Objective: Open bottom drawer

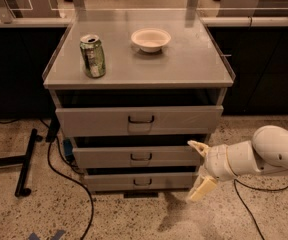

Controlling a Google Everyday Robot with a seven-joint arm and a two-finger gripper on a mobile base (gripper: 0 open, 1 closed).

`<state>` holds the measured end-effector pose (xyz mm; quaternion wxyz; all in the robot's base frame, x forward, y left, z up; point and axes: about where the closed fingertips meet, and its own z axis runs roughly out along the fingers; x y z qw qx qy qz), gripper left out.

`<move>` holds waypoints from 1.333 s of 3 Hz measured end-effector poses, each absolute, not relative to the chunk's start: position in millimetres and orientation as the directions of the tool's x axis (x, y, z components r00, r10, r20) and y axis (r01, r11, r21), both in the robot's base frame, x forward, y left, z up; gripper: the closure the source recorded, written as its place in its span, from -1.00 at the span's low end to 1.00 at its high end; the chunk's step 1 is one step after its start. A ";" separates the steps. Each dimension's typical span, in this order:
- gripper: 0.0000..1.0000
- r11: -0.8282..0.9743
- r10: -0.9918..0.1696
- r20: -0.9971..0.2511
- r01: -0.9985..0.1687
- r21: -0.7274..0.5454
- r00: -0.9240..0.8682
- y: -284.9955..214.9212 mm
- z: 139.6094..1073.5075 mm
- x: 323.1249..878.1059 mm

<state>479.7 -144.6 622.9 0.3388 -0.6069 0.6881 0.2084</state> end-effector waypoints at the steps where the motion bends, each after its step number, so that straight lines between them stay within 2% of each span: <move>1: -1.00 0.162 -0.687 -0.726 -0.979 -0.121 -0.024 -141.6 621.3 479.9; 2: -1.00 0.120 -0.644 -0.765 -0.984 -0.130 0.023 -124.7 611.9 495.5; 4: -1.00 0.055 -0.616 -0.787 -0.996 -0.076 0.026 -74.7 524.6 552.2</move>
Offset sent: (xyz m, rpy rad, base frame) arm 0.0401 0.0382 -0.0329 0.1637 -0.0397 0.1333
